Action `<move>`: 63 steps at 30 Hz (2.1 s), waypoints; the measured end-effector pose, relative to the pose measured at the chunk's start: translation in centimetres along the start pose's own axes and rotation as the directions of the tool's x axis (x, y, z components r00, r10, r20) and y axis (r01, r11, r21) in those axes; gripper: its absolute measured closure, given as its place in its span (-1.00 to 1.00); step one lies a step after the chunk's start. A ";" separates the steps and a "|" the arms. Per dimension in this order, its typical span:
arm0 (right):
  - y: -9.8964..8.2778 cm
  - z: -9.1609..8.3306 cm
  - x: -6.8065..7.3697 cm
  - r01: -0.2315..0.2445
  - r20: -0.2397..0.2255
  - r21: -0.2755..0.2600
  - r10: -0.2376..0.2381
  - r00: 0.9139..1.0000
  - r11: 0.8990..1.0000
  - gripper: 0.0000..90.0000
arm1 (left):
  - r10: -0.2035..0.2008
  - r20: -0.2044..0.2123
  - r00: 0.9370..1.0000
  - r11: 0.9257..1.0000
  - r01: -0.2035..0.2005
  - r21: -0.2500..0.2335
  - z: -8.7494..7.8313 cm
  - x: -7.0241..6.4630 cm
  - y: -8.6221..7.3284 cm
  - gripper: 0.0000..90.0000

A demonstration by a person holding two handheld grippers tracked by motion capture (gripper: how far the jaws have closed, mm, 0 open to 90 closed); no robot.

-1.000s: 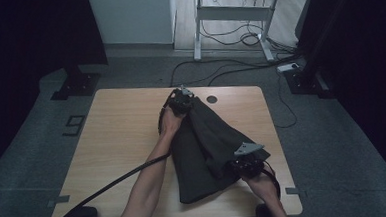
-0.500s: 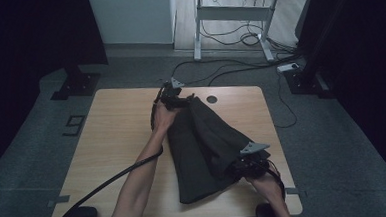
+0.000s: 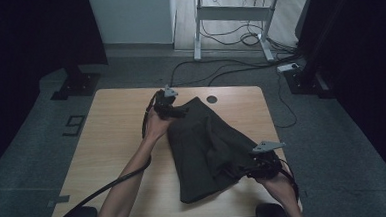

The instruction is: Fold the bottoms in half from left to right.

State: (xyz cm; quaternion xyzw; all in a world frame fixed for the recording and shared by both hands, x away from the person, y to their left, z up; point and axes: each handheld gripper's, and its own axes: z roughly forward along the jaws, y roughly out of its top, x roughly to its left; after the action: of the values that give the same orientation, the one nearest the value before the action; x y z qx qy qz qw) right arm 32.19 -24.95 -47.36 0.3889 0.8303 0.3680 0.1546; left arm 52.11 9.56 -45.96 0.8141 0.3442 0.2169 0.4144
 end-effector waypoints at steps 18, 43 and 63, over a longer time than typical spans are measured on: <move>4.3 5.8 5.8 0.095 -0.053 0.052 -0.092 0.994 0.994 -0.05 | 0.080 0.062 0.995 0.982 -0.090 0.168 -0.8 -6.3 -9.9 -0.85; 0.9 -0.1 -7.8 -0.167 0.299 0.093 0.132 0.945 0.982 -0.01 | 0.017 0.067 0.998 0.983 -0.029 0.183 -0.4 -5.9 -10.4 -0.89; -0.3 5.1 -9.2 -0.210 0.316 0.136 0.158 0.935 0.968 -0.43 | -0.024 0.078 0.997 0.986 0.011 0.169 -1.6 -6.4 -10.3 -0.82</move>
State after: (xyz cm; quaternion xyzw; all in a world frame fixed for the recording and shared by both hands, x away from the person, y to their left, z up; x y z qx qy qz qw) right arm 40.81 -29.58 -51.32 0.5285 0.7845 0.2459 0.2118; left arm 42.93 10.00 -54.02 0.8511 0.3515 0.1508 0.3595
